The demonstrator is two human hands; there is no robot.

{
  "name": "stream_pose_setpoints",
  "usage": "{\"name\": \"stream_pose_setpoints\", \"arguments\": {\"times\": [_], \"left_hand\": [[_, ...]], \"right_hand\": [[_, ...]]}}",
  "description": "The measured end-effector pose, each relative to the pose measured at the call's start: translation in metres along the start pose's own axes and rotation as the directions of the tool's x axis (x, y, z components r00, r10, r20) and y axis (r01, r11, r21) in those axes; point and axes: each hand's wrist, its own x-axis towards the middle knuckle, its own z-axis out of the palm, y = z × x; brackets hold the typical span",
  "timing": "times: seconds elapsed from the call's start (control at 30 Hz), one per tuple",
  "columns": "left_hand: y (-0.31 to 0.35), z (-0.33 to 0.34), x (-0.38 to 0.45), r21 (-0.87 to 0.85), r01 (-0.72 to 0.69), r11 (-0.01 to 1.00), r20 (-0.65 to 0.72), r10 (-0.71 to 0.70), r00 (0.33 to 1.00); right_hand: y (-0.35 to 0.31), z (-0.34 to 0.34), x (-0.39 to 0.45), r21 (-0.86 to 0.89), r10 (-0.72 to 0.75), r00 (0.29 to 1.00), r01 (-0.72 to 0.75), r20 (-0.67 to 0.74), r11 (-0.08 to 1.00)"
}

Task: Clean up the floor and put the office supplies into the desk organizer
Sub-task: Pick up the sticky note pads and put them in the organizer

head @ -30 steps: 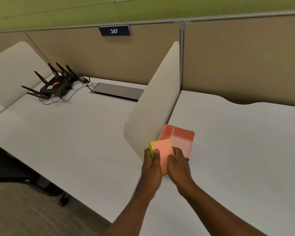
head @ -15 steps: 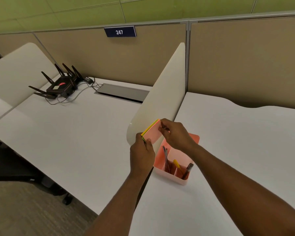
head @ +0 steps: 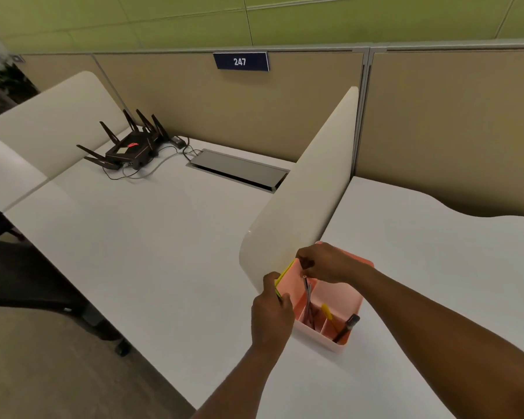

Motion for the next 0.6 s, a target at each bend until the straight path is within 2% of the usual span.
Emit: {"name": "stream_pose_setpoints", "arguments": {"times": [0.13, 0.43, 0.6], "left_hand": [[-0.011, 0.005, -0.003, 0.008, 0.035, 0.999, 0.072, -0.036, 0.997], [-0.017, 0.007, -0.004, 0.016, 0.082, 0.997, 0.120, -0.083, 0.989], [-0.017, 0.000, -0.007, 0.039, 0.061, 0.997, 0.155, -0.067, 0.986]], "right_hand": [[0.005, 0.012, 0.002, -0.003, 0.003, 0.999, -0.003, 0.036, 1.000], [0.014, 0.028, -0.007, 0.065, 0.088, 0.992, -0.082, -0.095, 0.995], [0.011, 0.028, -0.022, 0.075, 0.173, 0.958, -0.159, -0.228, 0.984]]}}
